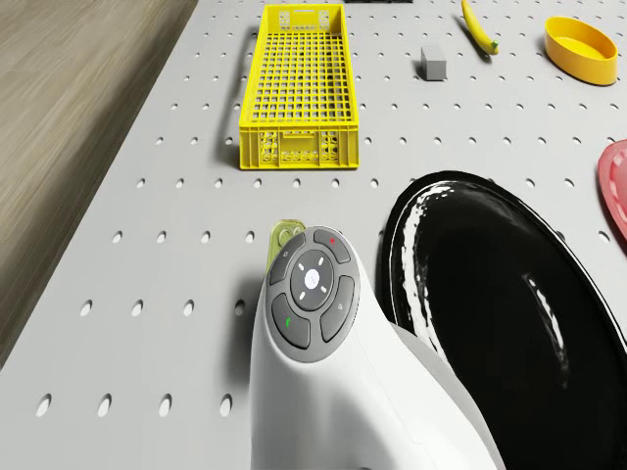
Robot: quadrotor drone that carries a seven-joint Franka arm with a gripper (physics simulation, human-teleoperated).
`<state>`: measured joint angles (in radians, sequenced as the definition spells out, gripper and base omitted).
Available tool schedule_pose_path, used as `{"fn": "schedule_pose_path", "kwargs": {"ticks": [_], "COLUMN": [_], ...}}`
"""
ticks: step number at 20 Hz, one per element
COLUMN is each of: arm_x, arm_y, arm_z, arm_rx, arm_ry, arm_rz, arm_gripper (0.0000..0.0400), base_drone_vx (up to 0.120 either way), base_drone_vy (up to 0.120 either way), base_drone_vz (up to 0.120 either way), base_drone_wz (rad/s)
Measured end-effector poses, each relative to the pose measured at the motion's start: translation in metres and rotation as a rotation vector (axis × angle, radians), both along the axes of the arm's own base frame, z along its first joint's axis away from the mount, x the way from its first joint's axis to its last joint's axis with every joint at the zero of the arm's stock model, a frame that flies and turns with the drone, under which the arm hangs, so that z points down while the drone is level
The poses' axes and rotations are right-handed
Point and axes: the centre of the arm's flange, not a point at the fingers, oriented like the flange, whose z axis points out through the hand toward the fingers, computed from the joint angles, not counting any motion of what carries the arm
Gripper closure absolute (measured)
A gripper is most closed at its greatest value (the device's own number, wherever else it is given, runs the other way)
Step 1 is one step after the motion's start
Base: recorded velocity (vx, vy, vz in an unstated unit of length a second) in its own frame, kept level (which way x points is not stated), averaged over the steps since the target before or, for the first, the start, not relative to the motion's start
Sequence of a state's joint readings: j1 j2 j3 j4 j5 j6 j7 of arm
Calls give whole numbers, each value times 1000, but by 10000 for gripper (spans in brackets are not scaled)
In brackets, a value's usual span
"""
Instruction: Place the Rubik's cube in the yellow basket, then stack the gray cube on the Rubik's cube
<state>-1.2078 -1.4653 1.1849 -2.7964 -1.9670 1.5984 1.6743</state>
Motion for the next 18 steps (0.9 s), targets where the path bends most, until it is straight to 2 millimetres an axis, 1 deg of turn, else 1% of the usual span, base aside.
{"fn": "schedule_pose_path", "kwargs": {"ticks": [8, 18], "arm_x": [0, 0], "arm_y": [0, 0], "arm_z": [0, 0], "arm_rx": [0, 0], "arm_ry": [0, 0], "arm_rz": [0, 0], "arm_gripper": [75, 75], "base_drone_vx": [120, 120], "base_drone_vy": [0, 0], "base_drone_vz": [120, 0], "base_drone_wz": [0, 0]}}
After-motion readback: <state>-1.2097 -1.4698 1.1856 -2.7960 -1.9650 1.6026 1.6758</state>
